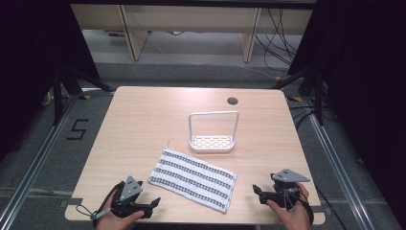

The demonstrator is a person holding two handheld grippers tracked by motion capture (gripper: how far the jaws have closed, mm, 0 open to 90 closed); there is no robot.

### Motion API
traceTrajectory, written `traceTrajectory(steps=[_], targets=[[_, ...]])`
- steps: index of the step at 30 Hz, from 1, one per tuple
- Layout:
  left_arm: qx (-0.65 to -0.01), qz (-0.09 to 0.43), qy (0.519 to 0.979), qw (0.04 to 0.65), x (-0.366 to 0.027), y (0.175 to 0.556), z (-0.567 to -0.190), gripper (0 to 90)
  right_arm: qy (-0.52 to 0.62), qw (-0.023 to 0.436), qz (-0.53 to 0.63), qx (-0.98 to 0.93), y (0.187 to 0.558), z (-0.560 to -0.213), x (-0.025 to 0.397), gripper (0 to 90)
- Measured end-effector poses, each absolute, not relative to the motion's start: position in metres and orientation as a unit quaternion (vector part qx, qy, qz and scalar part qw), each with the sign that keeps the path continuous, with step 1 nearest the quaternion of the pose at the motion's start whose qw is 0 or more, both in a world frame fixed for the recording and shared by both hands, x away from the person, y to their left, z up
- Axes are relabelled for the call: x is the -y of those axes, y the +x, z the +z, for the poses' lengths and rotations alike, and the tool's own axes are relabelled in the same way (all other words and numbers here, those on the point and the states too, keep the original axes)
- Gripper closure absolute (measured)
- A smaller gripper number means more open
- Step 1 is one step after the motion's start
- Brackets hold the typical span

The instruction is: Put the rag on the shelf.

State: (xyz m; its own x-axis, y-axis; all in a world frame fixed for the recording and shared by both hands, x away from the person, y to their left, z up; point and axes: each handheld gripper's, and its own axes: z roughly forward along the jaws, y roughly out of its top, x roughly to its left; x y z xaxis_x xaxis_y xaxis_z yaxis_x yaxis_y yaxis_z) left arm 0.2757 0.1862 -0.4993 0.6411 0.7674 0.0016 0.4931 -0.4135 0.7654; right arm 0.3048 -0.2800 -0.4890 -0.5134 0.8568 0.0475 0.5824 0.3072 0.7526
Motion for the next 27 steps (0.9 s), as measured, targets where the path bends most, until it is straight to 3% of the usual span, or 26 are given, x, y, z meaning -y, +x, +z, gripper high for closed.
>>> traceTrajectory(steps=[27], targets=[[-0.311, 0.122, 0.847, 0.413, -0.120, 0.267, -0.498, 18.2, 0.418, 0.169, 0.372, -0.811, 0.319, -0.479, 0.255, 30.5]])
